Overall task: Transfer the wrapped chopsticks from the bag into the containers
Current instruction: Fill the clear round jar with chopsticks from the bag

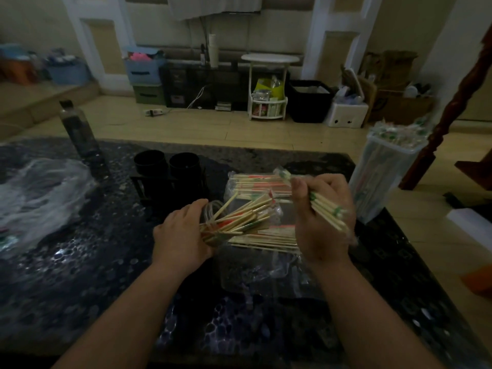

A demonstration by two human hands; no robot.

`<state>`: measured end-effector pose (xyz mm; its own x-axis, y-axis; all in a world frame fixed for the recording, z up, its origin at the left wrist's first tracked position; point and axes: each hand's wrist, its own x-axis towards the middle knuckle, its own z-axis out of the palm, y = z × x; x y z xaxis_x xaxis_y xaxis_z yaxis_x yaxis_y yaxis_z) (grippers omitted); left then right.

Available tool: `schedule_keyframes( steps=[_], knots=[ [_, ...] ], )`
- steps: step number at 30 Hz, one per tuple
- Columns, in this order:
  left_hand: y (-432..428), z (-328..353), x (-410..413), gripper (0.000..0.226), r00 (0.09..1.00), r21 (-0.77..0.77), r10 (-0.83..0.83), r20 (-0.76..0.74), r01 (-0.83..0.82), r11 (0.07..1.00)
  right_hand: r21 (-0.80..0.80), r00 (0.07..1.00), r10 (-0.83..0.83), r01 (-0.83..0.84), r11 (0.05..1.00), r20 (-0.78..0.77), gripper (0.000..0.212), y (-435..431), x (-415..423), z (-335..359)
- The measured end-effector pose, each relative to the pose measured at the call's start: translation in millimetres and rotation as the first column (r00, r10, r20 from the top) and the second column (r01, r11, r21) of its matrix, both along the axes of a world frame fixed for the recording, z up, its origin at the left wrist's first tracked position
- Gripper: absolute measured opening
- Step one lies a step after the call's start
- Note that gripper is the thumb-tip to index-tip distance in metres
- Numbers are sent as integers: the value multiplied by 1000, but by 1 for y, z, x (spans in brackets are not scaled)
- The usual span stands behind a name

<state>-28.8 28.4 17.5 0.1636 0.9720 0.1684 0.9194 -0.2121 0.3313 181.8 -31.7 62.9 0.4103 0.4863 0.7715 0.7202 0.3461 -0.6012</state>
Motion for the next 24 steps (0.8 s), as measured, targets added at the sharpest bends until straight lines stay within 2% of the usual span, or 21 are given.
schedule_keyframes(
  steps=[2, 4, 6, 10, 13, 18, 22, 24],
  knots=[
    [0, 0, 0, 100, 1000, 2, -3, -10, 3, 1000, 40, 997, 28, -25, 999, -68, 32, 3, 2, 2],
    [0, 1, 1, 98, 1000, 0, -6, -4, 6, 1000, 32, 976, 71, -66, 997, -204, 25, 2, -2, 7],
    [0, 0, 1, 96, 1000, 6, -5, -1, 5, 1000, -7, 929, 127, -138, 990, -347, 22, 0, -9, 12],
    [-1, 0, 3, 95, 1000, 25, -15, 0, 15, 1000, -18, 797, 219, -277, 961, -563, 32, 2, -18, 7],
    [-2, 2, 4, 95, 1000, 34, -22, 13, 22, 999, -76, 802, 206, -298, 952, -561, 35, 6, -20, 0],
    [-2, 1, 3, 92, 999, 84, -34, 28, 31, 996, -222, 846, 153, -302, 927, -511, 17, 5, -21, -2],
    [-1, -2, 4, 96, 999, 83, -43, 11, 42, 996, -137, 784, 155, -293, 946, -602, 22, 8, -14, -3],
    [-1, -2, 4, 98, 998, 90, -61, 0, 61, 994, -122, 785, 154, -280, 952, -600, 22, 11, -13, -7]
  ],
)
